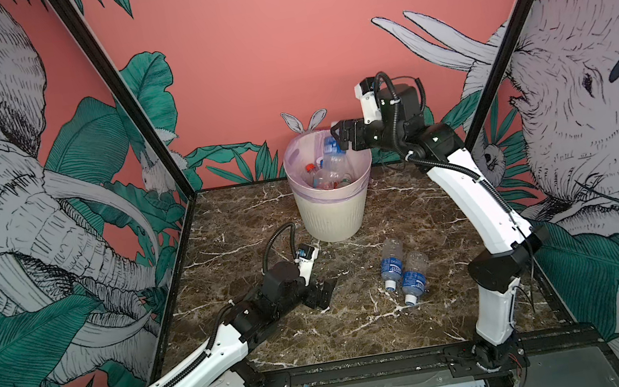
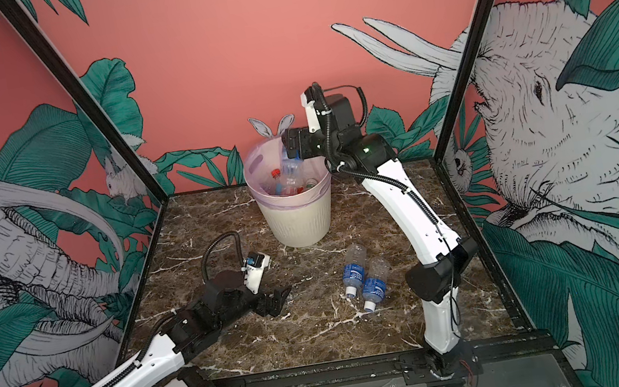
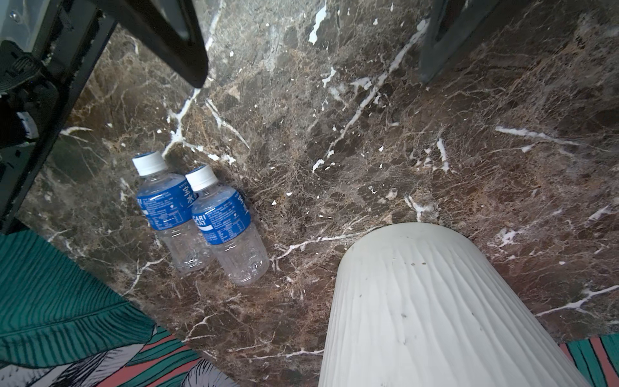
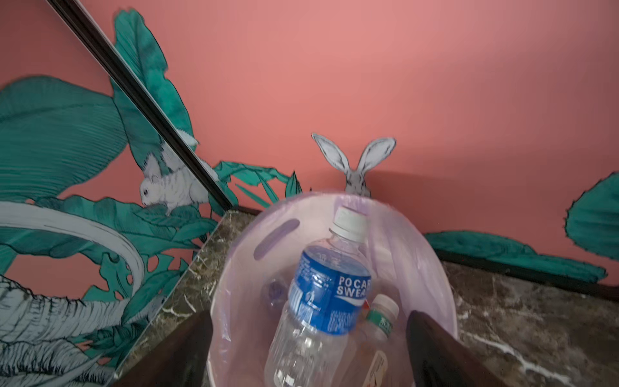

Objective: Throw the plastic bottles in the bin
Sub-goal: 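Carry the Pocari Sweat bottle over the bin and open the right gripper, then draw the right gripper back while the left gripper reaches toward the remaining bottles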

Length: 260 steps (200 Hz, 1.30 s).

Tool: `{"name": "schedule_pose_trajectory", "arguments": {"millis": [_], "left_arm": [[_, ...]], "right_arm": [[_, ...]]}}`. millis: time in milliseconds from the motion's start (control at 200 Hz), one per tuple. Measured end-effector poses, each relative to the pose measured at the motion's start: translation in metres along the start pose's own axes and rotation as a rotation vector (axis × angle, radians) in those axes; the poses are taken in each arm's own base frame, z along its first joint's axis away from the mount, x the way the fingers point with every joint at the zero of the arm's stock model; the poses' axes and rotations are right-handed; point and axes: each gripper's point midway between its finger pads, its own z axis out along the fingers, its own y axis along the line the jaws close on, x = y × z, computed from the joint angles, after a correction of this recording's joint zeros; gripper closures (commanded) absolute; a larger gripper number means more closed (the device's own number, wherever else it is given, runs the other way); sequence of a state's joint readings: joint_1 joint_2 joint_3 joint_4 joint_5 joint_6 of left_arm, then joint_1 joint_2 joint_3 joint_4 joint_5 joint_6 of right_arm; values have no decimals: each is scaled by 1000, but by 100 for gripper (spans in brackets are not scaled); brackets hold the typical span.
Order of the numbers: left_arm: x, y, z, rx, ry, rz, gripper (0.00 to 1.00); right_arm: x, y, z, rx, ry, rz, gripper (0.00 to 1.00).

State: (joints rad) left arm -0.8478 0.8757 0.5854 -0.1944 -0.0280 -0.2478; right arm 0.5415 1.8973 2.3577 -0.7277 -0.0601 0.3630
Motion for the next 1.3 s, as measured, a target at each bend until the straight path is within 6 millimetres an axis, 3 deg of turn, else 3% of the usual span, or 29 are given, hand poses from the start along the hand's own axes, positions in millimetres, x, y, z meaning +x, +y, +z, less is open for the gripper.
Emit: {"name": "schedule_pose_trajectory", "arguments": {"millis": [65,160,380,520,870,1060,1300], "left_arm": [[1,0,0,0,2,-3,1],[3,0,2,-1,13,-7,1],[15,0,15,-1,67,-17,1],[21,-1,23,6,97,-22,1],[8,-14,40,36,111,-20,1],[0,-32,52,68,121,7,1],[-9,-57,77,92,136,42,1]], "right_arm": [[12,-4,1,13,35,4,6],[19,-7,-14,27,49,4,6],[19,-12,-90,47,-23,-5,5],[30,-19,-120,63,-60,-8,5],[109,-62,-133,163,24,-3,4],[159,-97,-141,242,73,31,4],[218,-124,-147,310,145,50,4]]}}
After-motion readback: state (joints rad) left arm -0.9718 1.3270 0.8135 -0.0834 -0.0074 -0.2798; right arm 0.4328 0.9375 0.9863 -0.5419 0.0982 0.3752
